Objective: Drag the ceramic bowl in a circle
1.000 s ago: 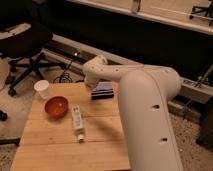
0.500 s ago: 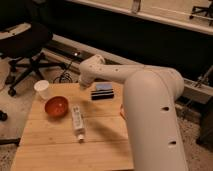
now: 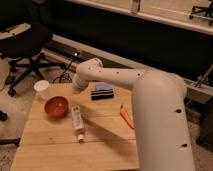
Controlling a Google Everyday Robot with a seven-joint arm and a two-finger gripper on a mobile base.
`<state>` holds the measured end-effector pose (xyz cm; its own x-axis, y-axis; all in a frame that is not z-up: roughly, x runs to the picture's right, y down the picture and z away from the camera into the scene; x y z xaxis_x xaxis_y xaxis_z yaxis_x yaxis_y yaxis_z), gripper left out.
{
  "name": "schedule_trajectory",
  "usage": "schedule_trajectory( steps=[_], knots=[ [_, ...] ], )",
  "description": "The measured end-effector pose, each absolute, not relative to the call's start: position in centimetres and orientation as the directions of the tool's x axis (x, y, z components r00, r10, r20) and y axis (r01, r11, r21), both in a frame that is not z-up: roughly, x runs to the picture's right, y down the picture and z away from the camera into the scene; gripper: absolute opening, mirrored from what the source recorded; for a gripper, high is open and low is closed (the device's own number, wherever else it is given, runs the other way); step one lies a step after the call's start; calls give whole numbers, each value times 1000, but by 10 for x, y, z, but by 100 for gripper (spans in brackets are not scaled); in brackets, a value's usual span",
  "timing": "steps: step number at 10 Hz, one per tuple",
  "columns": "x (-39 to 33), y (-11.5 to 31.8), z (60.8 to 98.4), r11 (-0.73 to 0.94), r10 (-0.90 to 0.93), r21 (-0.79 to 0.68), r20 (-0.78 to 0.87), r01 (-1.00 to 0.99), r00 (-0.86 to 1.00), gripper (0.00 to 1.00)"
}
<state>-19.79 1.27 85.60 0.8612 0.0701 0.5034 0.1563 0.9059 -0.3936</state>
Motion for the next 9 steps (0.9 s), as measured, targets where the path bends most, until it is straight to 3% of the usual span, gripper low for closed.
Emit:
schedule_trajectory(
  steps=[1,3,9],
  knots=[
    [-196,17,860,898,-75,-337,519,285,851,24],
    [-195,16,866,880,-189,-289,514,377,837,24],
    [-198,25,865,850,-255,-256,566,461,784,24]
  ],
)
